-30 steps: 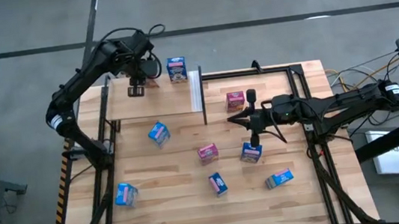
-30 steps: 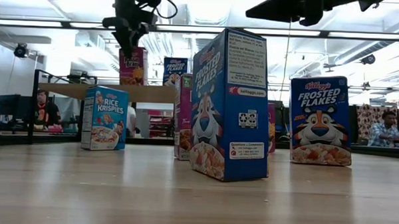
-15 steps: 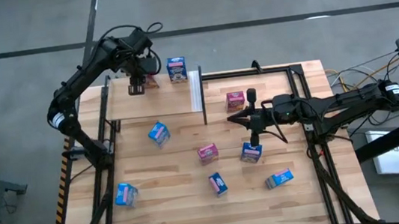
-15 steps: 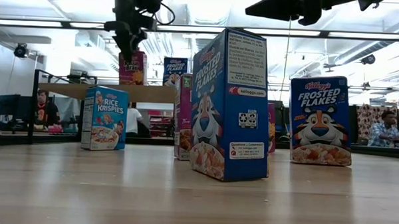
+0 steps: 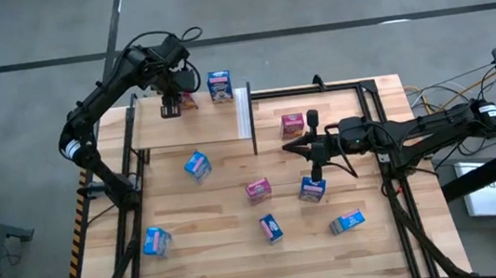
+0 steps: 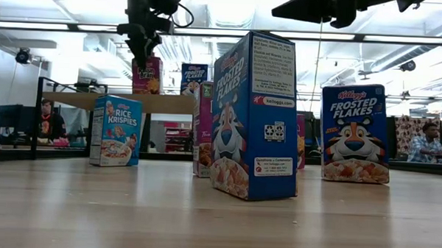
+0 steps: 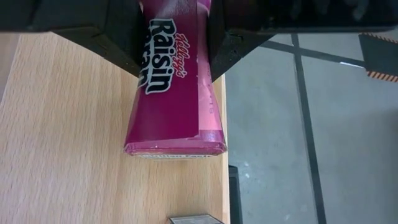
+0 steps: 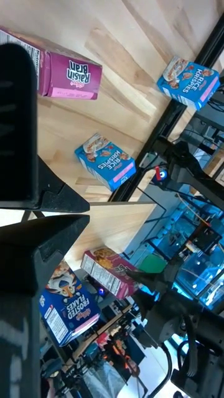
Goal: Stack cereal on shelf
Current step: Put the bottom left pink cereal box on the shelf
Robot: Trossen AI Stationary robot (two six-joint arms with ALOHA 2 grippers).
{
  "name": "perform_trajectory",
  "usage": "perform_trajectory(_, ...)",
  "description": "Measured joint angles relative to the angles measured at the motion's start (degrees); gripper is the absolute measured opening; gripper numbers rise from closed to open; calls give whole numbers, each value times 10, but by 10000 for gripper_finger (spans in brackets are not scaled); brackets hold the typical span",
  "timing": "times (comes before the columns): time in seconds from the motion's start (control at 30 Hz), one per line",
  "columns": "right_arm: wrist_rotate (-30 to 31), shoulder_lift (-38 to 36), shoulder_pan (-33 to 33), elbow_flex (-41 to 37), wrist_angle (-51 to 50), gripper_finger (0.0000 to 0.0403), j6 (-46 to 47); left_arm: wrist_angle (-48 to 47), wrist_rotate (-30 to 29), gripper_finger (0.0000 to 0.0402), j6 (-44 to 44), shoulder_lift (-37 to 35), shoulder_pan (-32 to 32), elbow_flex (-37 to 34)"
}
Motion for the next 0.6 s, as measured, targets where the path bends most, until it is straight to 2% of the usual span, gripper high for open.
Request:
perform_trajectory(0.13, 0, 0, 0, 0, 0, 9, 0, 1, 0, 122, 0, 0, 0, 0)
perform_trajectory(0.43, 0, 0, 0, 0, 0, 9, 0, 16, -13, 172, 0, 0, 0, -1)
perform_trajectory(0.6, 0, 0, 0, 0, 0, 9, 0, 17, -16, 186, 0, 0, 0, -1)
